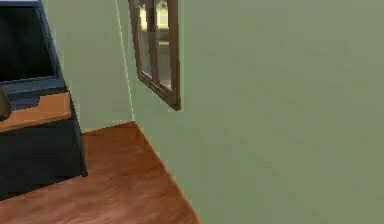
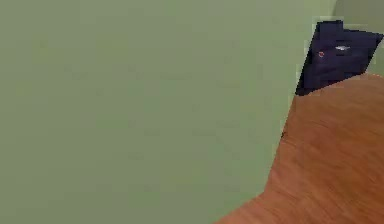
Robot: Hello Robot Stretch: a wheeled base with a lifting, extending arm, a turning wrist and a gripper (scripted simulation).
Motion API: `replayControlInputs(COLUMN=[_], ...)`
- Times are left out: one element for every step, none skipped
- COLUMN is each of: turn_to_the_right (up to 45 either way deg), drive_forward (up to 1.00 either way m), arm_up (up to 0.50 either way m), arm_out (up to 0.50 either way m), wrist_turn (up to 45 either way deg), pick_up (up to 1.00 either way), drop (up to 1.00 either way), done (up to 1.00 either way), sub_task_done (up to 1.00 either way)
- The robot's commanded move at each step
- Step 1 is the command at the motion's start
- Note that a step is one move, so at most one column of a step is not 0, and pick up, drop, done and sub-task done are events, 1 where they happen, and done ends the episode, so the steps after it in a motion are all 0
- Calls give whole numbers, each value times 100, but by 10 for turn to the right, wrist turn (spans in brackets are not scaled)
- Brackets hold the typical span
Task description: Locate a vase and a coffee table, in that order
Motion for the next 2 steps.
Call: replayControlInputs(turn_to_the_right=[450,450], drive_forward=[0,0], arm_up=[0,0], arm_out=[0,0], wrist_turn=[0,0], pick_up=[0,0], drop=[0,0], done=[0,0], sub_task_done=[0,0])
